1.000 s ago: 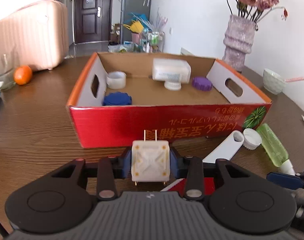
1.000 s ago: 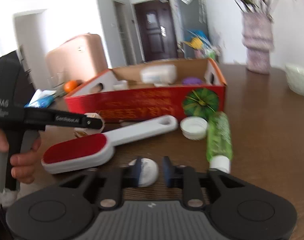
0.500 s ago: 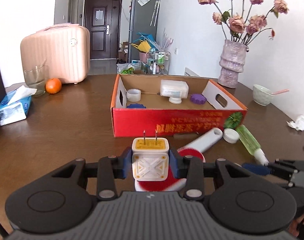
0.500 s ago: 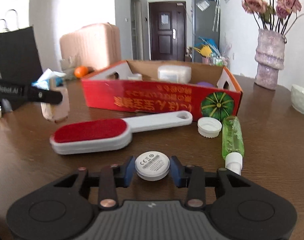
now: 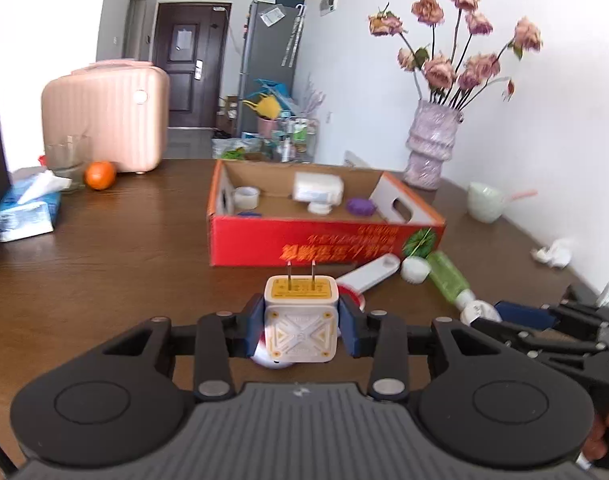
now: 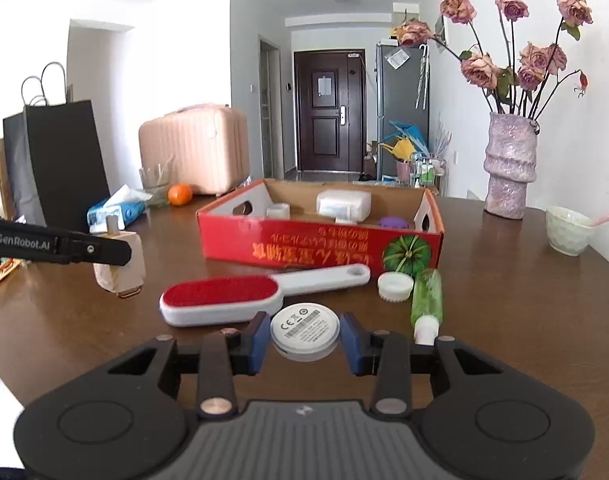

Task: Organize rigid objects
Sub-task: 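Carry the plug adapter and disc over the box and open both tools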

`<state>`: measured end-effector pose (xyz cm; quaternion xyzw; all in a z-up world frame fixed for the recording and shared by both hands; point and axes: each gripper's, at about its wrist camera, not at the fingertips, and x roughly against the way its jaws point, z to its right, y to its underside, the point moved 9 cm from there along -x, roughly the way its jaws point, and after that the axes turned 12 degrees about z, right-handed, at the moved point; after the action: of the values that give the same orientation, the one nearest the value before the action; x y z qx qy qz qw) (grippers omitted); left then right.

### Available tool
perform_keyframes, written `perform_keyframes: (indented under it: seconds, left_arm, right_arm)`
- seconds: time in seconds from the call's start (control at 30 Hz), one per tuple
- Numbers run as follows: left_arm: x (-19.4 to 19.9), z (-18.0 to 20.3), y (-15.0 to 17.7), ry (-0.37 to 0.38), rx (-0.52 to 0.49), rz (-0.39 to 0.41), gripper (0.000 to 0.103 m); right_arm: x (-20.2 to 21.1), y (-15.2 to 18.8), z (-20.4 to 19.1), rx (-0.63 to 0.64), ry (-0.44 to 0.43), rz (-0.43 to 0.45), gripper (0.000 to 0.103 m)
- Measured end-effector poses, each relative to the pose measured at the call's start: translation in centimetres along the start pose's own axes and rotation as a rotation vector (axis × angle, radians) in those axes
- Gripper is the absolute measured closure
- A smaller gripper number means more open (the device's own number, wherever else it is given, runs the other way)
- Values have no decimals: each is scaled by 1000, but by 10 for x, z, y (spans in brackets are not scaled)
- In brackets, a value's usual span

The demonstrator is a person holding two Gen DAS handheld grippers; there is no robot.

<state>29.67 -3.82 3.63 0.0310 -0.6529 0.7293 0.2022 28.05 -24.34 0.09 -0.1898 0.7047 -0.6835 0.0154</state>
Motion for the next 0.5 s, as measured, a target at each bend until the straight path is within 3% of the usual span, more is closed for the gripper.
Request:
perform_keyframes:
  seconds: [0.17,0.3,0.5]
  left_arm:
    - [-50,-3,-39,34,-43,20,64]
    - [-111,-9,-60,48,-48,-40,64]
    - [-202,-23,-81,41,-30,-156,64]
  right_arm:
    - [-39,-35,19,46,5,38,65]
    - [-93,-61,46,18,5,20,65]
    - [-194,-72,82,-25,-10,-113,65]
